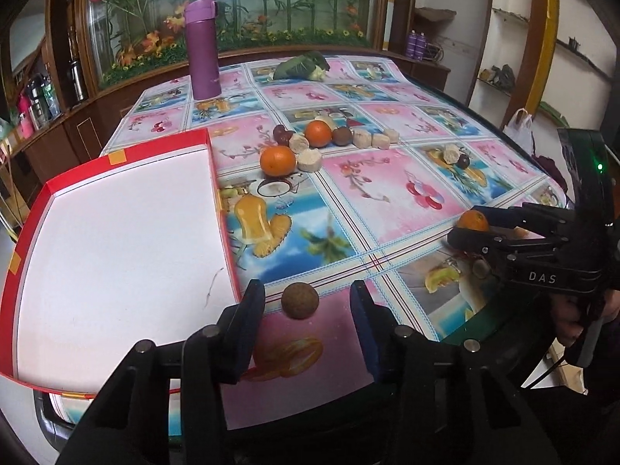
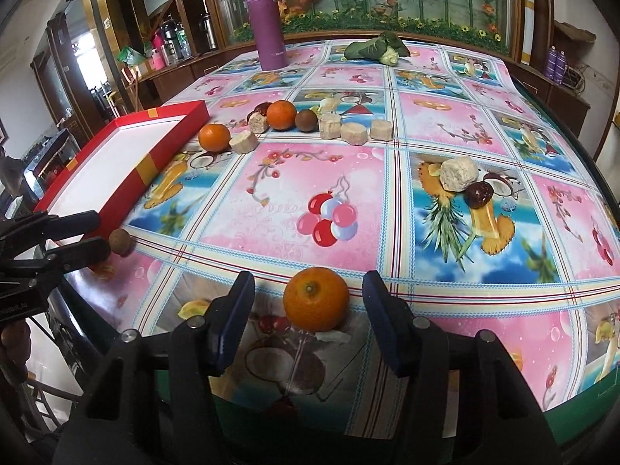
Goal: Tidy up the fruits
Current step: 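Grasp a brown kiwi with the left tool while the right tool grasps an orange, then carry the kiwi and orange into the red tray and open both tools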
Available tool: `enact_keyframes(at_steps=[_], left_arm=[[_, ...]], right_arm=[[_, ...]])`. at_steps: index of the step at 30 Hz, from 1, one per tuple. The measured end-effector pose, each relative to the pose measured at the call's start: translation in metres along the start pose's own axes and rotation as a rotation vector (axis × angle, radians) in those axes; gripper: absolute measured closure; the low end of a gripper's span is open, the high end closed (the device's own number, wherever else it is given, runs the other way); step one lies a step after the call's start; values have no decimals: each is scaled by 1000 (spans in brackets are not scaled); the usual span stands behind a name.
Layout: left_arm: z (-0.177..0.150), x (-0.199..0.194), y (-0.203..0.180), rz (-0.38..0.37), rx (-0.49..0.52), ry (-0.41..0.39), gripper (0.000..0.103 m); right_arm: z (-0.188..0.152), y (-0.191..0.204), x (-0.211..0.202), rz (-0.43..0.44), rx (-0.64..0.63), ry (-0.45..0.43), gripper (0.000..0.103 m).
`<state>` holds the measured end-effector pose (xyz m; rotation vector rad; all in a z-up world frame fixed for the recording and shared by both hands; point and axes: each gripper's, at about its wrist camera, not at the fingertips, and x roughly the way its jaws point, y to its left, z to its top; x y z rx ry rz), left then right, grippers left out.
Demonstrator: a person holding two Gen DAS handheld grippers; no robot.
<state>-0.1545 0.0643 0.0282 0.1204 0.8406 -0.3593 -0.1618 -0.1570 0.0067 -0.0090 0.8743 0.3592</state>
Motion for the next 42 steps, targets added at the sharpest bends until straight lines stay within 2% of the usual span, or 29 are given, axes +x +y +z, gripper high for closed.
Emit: enact_keyframes(at_steps=[4,7,9,14,25,30,35,42], left_arm=[[-1,5,-1,-12,-3,22,63],[-1,10,0,-17,-6,35,72],[-1,13,-1,-18,-10,47,73],[-3,17,-1,-42,-23,63,84],[0,23,-4,-53,-50,75,83],[1,22,0,-60,-87,71,80],[3,23,-5,-58,-83,71,66],[7,29,-4,-66,-101,75,66]], right_arm=[[0,0,0,-1,-2,0,43],[0,0,0,-1,-1,-1,43],[0,0,0,-2,-2,-1,43],[-1,2,0,-13,-15,-5,44],[-3,-2,-1,-47,-23,-18,60],[-3,-3,-1,-47,-17,-23,62],[-3,-2,-1,-48,-19,-23,62],[-3,-2,-1,-48,-19,-24,62]])
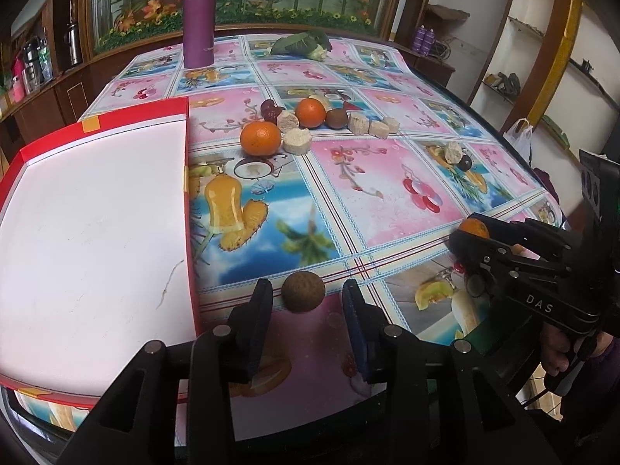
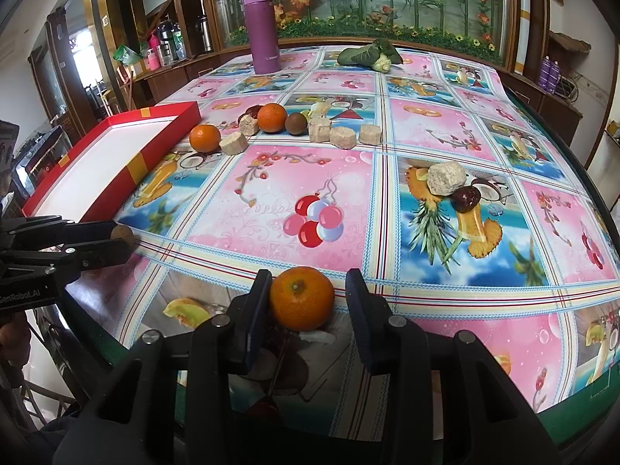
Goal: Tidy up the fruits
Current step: 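Carry the kiwi and orange into the red tray and open both tools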
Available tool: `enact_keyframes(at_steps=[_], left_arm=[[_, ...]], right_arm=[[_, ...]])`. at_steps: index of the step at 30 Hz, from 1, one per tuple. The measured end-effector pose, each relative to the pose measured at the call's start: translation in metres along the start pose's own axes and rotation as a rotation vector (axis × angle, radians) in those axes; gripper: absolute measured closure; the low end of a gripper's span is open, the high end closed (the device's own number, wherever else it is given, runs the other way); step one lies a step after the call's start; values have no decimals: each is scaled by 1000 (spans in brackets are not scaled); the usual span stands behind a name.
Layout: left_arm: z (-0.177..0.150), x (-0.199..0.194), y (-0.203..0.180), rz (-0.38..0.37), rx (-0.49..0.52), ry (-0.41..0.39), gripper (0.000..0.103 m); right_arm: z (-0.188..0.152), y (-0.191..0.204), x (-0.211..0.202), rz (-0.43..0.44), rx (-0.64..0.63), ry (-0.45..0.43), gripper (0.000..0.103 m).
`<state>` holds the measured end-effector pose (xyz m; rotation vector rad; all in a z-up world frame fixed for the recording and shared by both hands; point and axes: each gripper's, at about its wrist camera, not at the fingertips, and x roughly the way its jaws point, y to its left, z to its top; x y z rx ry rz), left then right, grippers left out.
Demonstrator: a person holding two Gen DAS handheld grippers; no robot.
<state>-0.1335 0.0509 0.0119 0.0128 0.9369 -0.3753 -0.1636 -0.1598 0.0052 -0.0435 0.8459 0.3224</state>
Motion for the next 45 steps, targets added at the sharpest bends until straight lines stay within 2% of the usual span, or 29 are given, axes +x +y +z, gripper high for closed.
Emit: enact_keyframes(at_steps=[3,5,7,17,23,25,31,36,39,45], left_arm=[[1,1,0,-14,-5,-5,67],[2,3,0,-21,-9,-1,77],[3,4,-1,-18,-8,-3,77],[-1,-4,5,-54,-50,-30,80],[-2,-43,18,-46,-77,-121,80],[-2,-57,26,-24,-88,-154,80],[-5,-89,70,135,-150,-223,80],[-16,-89,110,274,-225,-195,80],[-23,-81,123,306,-253,-162,80],[-31,-73,133,362,-272,-125,80]], right_arm=[[0,0,0,-2,-1,0,62],[0,0,0,-3,-1,-1,62],[0,0,0,-3,-1,-3,70],[4,5,-3,-20,11,-3,72],[30,26,-12,2,-28,-50,72],[43,41,-13,34,-51,-68,72],[72,115,1,150,-180,-86,71],[81,173,26,252,-235,-44,71],[80,204,41,291,-274,-4,71],[77,229,66,300,-303,64,71]])
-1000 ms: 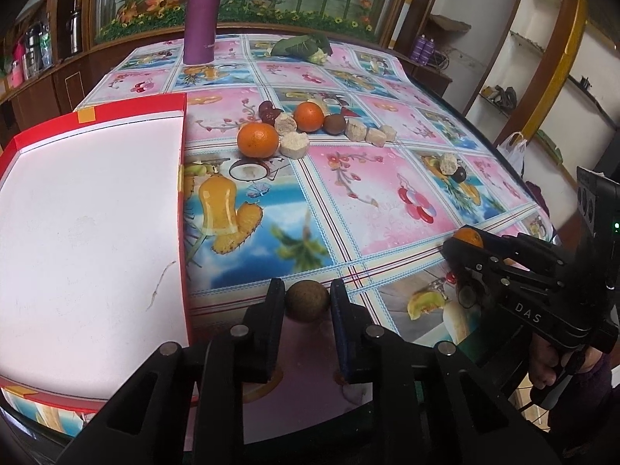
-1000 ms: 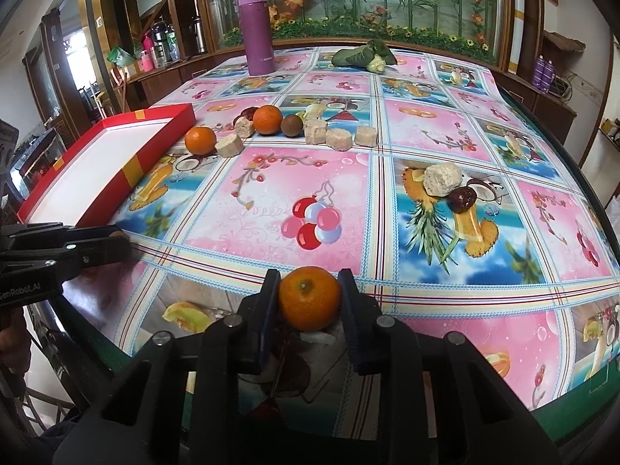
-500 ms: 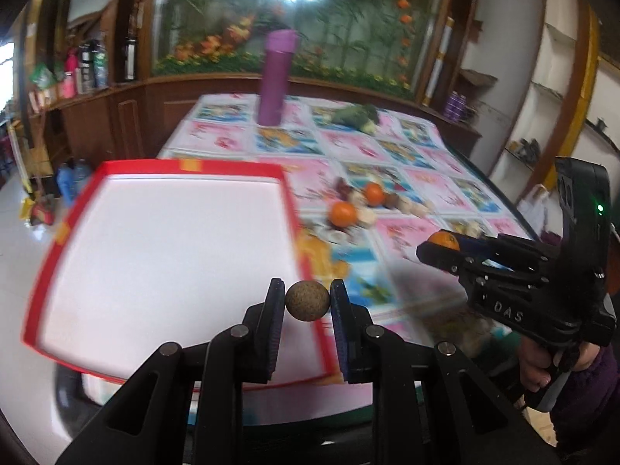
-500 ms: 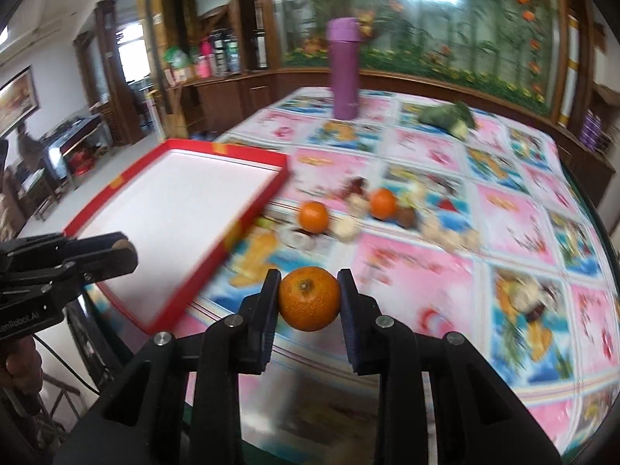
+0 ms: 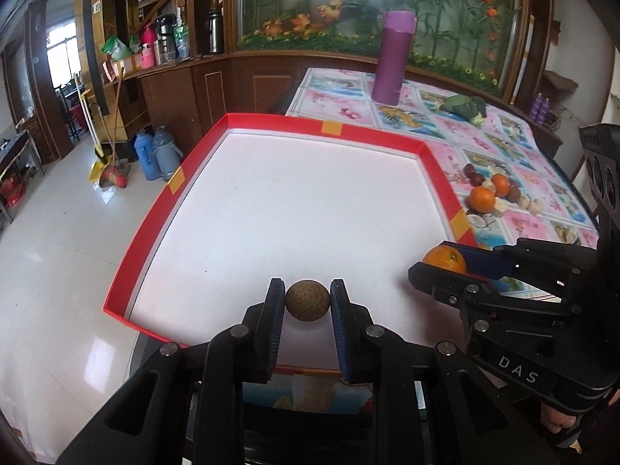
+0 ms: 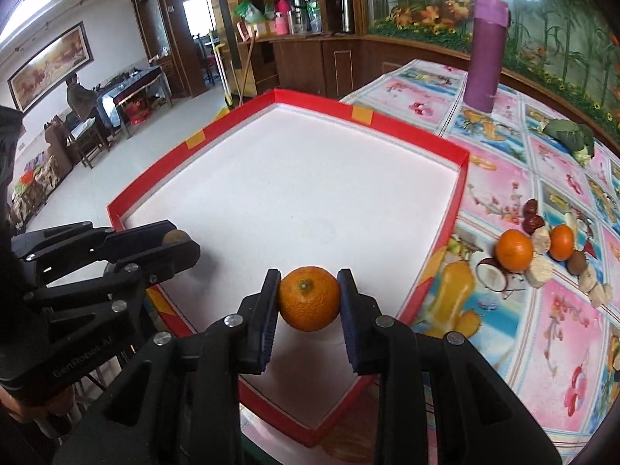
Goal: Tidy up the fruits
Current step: 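Carry the kiwi and orange into the red tray and open both tools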
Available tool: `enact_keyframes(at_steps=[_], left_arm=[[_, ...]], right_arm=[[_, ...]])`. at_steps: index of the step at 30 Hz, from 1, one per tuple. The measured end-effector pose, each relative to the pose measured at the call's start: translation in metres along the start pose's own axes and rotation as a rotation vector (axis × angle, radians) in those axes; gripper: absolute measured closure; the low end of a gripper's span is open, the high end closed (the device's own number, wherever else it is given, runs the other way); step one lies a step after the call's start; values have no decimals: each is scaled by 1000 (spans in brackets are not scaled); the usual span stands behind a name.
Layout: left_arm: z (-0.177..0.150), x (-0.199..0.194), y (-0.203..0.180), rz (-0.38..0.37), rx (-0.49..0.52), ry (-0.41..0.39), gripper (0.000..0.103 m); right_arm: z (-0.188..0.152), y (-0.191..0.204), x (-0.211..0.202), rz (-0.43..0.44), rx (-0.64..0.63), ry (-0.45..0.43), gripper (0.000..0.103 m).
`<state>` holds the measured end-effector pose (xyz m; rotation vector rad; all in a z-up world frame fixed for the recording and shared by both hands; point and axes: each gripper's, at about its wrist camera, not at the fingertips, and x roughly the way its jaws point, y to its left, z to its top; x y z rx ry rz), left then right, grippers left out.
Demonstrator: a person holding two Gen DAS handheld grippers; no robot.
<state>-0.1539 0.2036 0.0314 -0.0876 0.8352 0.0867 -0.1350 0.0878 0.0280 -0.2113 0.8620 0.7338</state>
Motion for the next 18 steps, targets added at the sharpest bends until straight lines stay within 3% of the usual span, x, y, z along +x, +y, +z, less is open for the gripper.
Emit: enact_keyframes(at_steps=[6,8,11,18], left_arm=[[-3,5,0,33,-5,23,79],[-3,5,0,42,-11,28,73],[-3,1,-1,53,-18,24,56],[5,-11,-22,36,13,-8,39]], right_arm=[[-1,2,12,-10,-6,59,70],[0,1,12,-1,-9,77,69],[1,-6,0,0,10,24,68],[-6,-48,-50,-26,100,-108,59]])
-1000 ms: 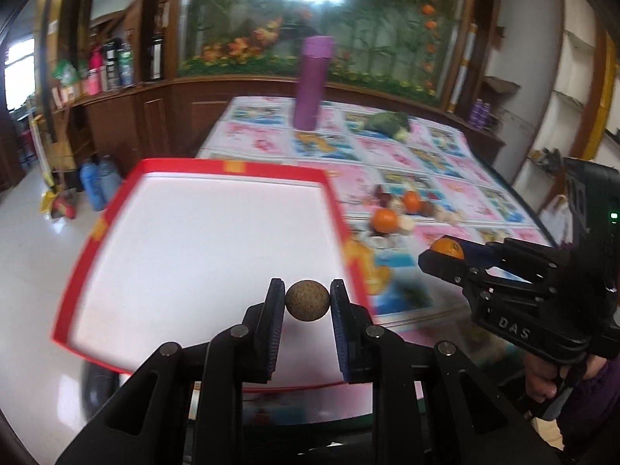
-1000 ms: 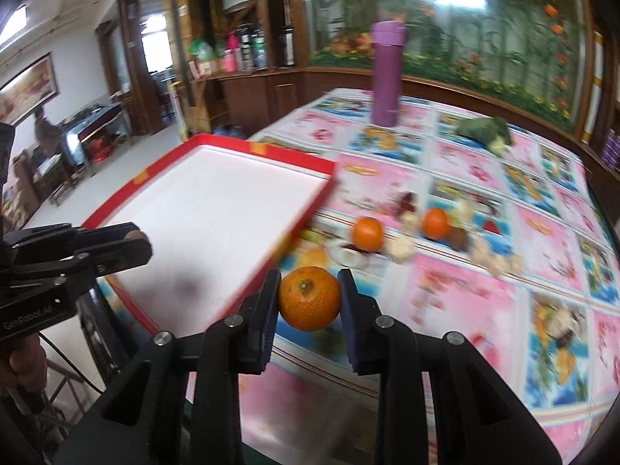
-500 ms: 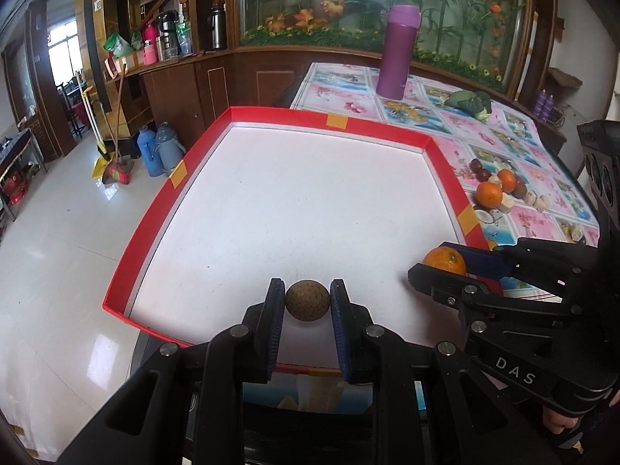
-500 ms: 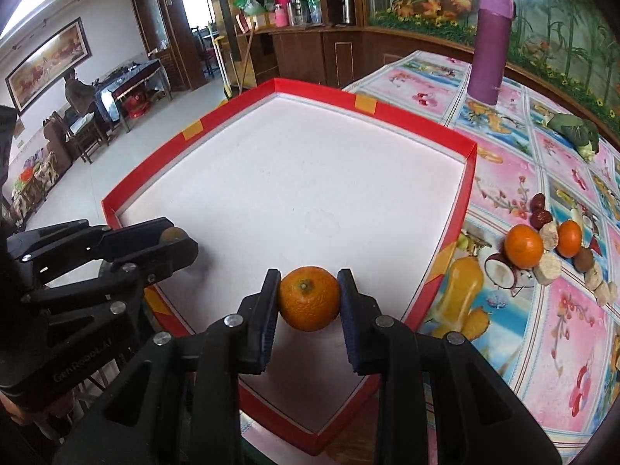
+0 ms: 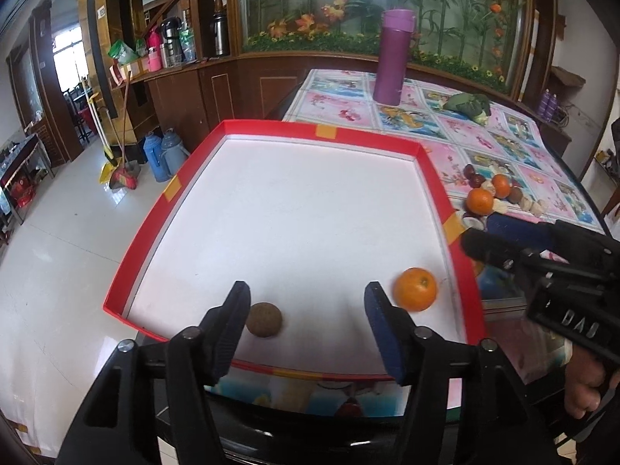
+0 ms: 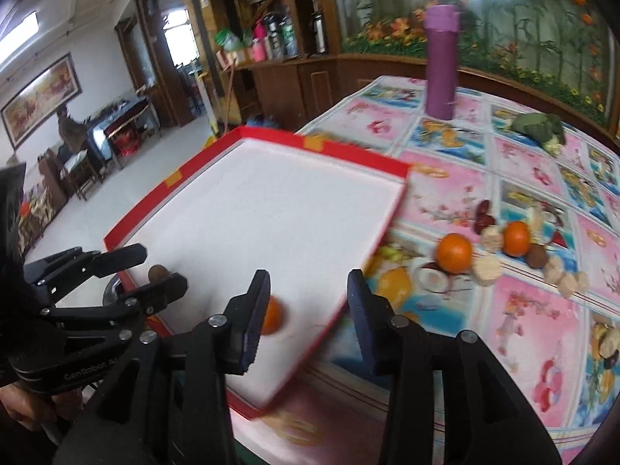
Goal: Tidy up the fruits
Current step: 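Carry the kiwi and orange into the red tray and open both tools, then grasp an orange with the left tool while the right tool grasps a white cube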
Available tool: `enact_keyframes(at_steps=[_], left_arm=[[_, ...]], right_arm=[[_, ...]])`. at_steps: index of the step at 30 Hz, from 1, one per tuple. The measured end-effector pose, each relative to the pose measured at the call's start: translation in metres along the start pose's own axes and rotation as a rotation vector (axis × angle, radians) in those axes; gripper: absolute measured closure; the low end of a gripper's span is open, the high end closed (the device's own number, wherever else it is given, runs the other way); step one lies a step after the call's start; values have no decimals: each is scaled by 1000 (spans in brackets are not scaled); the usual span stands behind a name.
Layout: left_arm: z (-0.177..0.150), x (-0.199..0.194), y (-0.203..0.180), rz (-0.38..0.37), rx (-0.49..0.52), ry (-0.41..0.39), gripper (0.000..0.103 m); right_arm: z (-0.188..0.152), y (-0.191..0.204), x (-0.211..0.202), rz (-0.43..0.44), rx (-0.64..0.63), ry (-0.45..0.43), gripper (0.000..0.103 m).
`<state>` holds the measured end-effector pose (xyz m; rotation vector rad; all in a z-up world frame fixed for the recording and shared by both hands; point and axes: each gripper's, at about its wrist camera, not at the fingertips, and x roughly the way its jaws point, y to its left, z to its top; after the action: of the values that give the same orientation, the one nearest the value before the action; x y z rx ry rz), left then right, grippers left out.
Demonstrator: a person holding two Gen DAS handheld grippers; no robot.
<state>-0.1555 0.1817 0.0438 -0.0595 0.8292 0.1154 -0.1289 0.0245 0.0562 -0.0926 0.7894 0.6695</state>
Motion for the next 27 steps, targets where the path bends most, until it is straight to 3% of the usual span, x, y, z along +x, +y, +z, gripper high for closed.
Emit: enact_keyframes(at_steps=[4,14,20,27], left_arm=[[1,-3,-23,-32,48,-2,33],[16,-4,-73,-118,153,15,33],[40,5,-106,-188,223,12,30],[63,39,-137,-200,311,64,30]], right_arm=[[-8,-43,-28,-56,74,-42,59],[-45,-171,-88,-272,259,-80,59],[-57,-217,-102,-324,289,-60,58],[-64,-249,-106,-330,301,-58,50]])
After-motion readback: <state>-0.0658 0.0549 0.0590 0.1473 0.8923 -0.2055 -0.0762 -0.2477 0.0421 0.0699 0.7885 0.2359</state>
